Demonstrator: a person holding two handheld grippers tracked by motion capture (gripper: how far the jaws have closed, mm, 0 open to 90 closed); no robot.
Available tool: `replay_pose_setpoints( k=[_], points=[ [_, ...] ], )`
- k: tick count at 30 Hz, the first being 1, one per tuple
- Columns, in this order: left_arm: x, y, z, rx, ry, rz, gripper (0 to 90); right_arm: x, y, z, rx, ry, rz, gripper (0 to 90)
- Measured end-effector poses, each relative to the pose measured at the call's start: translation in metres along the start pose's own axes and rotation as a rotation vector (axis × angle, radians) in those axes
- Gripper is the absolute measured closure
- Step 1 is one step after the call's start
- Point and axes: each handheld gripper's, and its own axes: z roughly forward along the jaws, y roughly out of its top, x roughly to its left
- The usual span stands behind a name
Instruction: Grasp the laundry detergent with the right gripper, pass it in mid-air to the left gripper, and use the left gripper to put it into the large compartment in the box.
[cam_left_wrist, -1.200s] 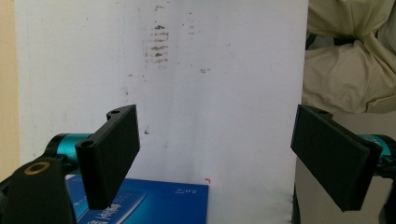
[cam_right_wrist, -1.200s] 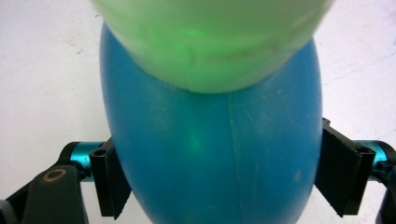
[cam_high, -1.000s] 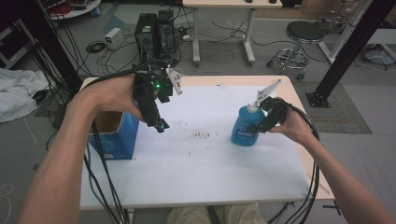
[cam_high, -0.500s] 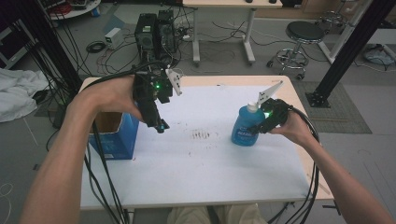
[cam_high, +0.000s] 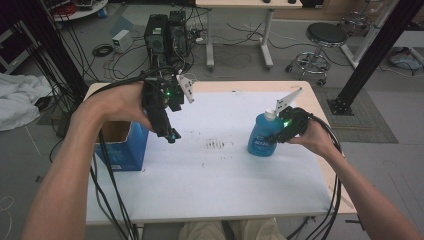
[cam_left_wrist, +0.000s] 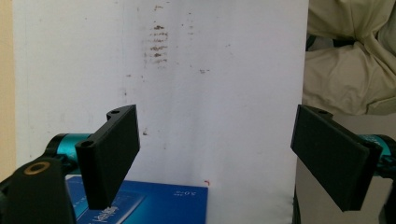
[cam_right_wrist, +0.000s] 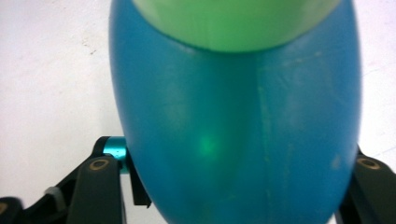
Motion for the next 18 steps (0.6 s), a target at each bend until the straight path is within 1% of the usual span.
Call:
replay_pose_setpoints(
  k=[1,2,8,10,18],
  points=[
    [0.0,0.0,0.0,0.0,0.0,0.0,15.6,0.0,0.0,0.0,0.0,0.0,0.0,38.0],
    [0.0,-0.0007,0.0002,-0.001,0.001,-0.001,15.6,0.0002,0.0002,0.0004,-0.002,-0.004,-0.001,40.3],
    [0.0005,-0.0019,0.0009,-0.002,0.0,-0.004,15.6,-0.0006,0.0001,0.0004,-0.006,-0.002,-0.008,41.7],
    [0.0007,-0.0015,0.0011,-0.001,0.001,0.001,15.6,-0.0009,-0.0002,0.0,-0.008,0.001,-0.01,43.2],
    [-0.0004,-0.0009,0.001,-0.003,0.001,0.001,15.6,-0.0001,-0.0014,0.0,-0.023,-0.009,-0.014,45.8]
  ],
)
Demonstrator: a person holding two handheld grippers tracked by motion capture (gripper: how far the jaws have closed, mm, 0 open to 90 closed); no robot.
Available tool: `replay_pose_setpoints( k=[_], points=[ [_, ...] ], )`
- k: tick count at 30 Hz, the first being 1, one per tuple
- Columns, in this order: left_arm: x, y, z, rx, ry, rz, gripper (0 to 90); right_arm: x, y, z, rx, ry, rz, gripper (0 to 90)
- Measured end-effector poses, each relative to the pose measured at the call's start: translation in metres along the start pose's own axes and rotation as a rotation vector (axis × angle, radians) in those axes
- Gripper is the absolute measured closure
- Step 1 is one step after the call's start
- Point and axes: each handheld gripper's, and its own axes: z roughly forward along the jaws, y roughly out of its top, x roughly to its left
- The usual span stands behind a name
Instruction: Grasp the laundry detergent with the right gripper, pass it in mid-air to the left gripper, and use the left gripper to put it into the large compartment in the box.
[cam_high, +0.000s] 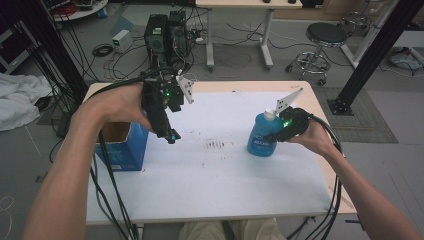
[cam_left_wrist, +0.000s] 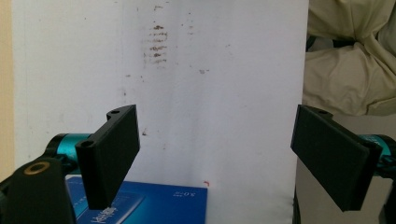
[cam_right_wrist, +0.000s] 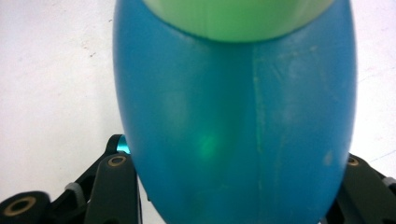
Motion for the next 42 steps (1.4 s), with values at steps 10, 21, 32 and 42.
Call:
replay_pose_setpoints(
  k=[10,21,32,42],
  points=[
    [0.0,0.001,-0.003,-0.017,0.007,-0.001,15.6,0.001,0.001,0.001,-0.015,-0.002,-0.009,47.5],
    [0.007,0.016,-0.016,-0.039,0.009,-0.035,15.7,0.018,0.029,-0.007,-0.046,0.056,-0.07,47.0],
    [0.014,0.047,-0.007,-0.034,-0.009,-0.052,15.7,0.045,0.07,-0.017,-0.063,0.104,-0.173,46.8],
    [0.02,0.078,0.013,-0.021,-0.022,-0.014,15.7,0.059,0.097,-0.008,-0.068,0.141,-0.216,46.6]
  ],
)
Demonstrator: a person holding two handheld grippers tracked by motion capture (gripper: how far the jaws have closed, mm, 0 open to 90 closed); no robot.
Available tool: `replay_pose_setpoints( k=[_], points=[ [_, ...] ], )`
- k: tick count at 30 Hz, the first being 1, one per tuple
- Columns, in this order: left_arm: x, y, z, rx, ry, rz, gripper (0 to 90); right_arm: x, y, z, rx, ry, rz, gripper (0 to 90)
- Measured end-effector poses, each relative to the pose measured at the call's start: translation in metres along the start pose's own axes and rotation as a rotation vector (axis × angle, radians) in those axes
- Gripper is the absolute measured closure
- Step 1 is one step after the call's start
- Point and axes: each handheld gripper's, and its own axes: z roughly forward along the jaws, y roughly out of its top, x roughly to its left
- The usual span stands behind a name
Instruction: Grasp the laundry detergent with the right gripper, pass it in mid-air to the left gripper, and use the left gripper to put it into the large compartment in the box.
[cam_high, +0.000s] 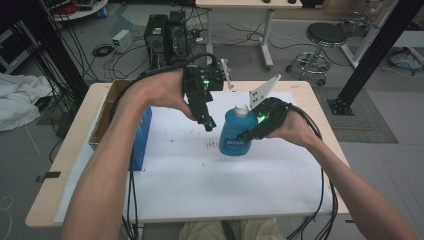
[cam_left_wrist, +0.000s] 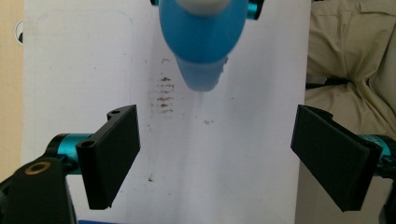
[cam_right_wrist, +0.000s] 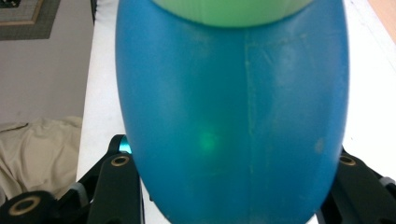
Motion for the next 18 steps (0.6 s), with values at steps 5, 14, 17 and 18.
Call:
replay_pose_setpoints(
  k=[5,14,17,18],
  points=[
    [0.0,0.011,0.01,-0.002,-0.01,0.012,15.7,0.002,0.011,0.004,0.001,0.016,-0.019,46.6],
    [0.002,0.017,0.02,-0.006,-0.006,0.009,15.8,0.002,0.018,0.01,0.008,0.027,-0.028,46.6],
    [0.003,0.018,0.025,-0.013,-0.008,0.011,15.7,0.003,0.018,0.013,0.014,0.026,-0.027,46.5],
    [0.002,0.018,0.027,-0.015,-0.009,0.01,15.7,0.003,0.018,0.013,0.014,0.026,-0.027,46.5]
  ],
)
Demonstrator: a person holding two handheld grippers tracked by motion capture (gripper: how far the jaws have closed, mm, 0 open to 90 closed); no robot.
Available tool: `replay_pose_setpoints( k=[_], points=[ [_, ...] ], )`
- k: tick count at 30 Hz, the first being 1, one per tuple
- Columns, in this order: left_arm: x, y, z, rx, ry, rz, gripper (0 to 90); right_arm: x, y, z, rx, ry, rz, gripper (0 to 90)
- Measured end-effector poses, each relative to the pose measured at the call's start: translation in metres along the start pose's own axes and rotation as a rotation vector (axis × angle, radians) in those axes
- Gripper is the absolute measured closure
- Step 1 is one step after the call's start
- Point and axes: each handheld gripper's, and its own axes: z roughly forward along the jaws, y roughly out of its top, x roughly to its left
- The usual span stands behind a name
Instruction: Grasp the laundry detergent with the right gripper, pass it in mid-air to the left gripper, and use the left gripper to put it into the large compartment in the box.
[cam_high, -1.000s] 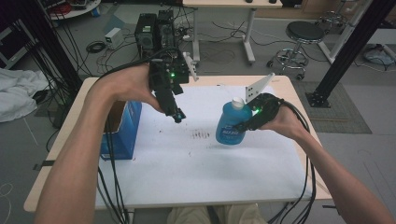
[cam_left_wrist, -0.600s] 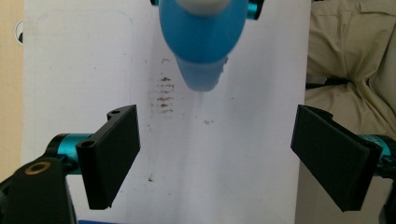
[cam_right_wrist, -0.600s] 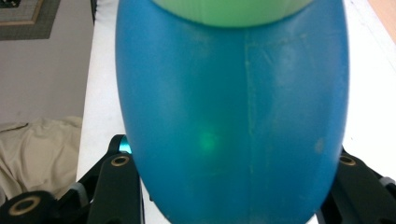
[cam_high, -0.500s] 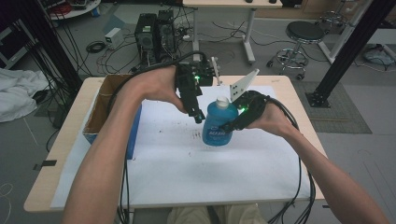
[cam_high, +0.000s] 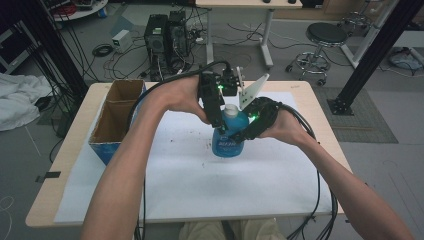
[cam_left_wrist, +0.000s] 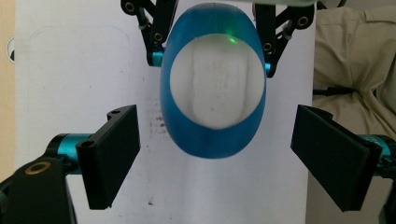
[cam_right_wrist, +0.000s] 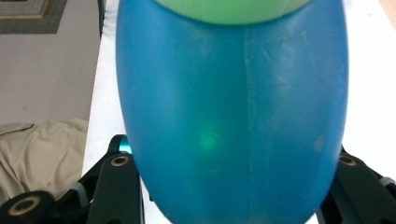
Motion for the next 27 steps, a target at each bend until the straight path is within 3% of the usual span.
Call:
replay_pose_setpoints(
  k=[14,27],
  points=[
    [0.001,0.001,0.02,-0.051,0.005,-0.015,15.8,0.0,0.0,0.002,0.001,-0.002,-0.004,46.4],
    [0.0,0.001,0.023,-0.077,0.011,-0.02,18.9,0.002,0.0,0.002,0.001,-0.007,0.009,46.3]
  ],
)
